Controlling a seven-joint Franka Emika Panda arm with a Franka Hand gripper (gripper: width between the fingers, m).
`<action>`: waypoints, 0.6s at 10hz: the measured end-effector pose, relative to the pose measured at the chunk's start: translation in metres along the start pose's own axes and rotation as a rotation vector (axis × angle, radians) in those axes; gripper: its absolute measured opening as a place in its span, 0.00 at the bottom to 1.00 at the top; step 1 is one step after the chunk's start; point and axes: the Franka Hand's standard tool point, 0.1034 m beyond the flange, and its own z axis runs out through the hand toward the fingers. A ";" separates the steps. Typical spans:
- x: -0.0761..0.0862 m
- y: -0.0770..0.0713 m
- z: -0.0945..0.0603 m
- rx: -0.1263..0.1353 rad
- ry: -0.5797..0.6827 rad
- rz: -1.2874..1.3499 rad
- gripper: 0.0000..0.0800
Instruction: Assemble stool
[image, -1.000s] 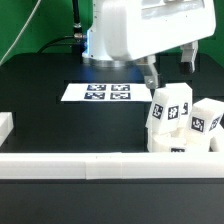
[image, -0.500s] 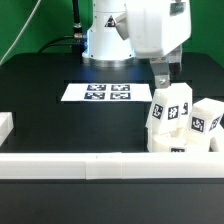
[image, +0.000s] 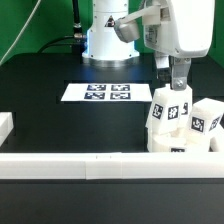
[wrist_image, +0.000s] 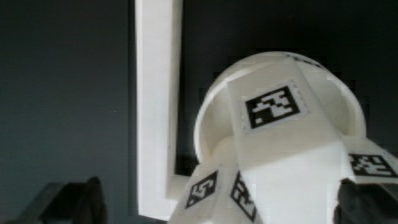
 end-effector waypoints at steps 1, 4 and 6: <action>-0.001 0.000 0.001 0.001 -0.004 -0.073 0.81; -0.004 -0.011 0.011 0.003 -0.011 -0.274 0.81; -0.001 -0.027 0.018 0.000 -0.009 -0.247 0.81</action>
Offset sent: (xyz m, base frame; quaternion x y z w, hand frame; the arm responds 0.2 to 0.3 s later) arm -0.0169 0.0010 -0.0076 -0.0249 0.0087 -0.2437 0.9695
